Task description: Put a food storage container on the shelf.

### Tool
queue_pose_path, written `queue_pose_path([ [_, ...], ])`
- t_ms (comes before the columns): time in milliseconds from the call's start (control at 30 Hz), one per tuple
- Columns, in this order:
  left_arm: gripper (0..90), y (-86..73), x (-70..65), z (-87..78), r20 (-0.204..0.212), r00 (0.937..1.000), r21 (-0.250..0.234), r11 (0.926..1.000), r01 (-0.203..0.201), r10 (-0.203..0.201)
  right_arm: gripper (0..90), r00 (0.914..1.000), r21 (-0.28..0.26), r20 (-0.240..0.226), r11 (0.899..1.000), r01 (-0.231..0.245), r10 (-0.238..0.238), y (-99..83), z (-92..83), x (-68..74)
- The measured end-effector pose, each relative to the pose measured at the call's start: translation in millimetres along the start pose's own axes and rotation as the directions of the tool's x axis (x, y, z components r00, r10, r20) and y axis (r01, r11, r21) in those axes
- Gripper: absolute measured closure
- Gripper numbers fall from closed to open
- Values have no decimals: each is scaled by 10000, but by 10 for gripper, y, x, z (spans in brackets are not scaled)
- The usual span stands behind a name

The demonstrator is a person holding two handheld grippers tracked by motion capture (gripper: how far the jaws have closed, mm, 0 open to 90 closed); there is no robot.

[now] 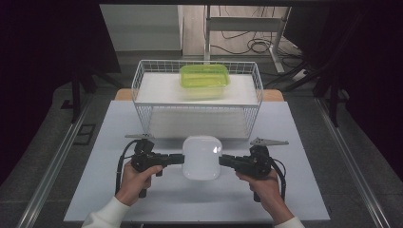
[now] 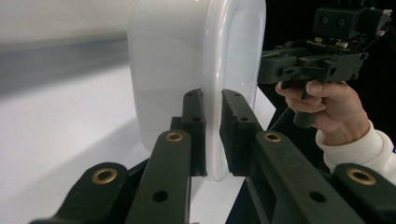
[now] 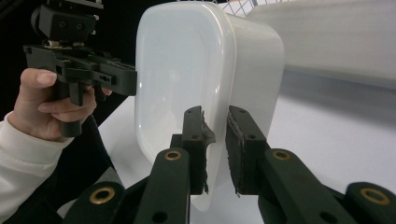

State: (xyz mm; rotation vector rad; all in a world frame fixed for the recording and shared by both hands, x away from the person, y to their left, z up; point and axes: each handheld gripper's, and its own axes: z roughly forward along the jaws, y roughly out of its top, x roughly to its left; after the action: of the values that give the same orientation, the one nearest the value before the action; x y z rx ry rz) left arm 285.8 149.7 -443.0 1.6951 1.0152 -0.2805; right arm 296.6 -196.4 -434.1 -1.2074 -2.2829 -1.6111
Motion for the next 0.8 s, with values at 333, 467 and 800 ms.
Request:
queue_pose_path([
  [333,813,225,-112,-47,136,9987,-325,9983,-487,491,770,9985,-381,207,9979,520,-512,207,-110,73],
  [467,813,360,-165,-100,115,9978,-460,9968,-653,659,769,9973,-613,224,9956,709,-696,347,-153,122],
  [800,812,720,-326,-268,66,9920,-890,9882,-1249,1260,768,9903,-1115,326,9842,1378,-1349,763,-267,296],
])
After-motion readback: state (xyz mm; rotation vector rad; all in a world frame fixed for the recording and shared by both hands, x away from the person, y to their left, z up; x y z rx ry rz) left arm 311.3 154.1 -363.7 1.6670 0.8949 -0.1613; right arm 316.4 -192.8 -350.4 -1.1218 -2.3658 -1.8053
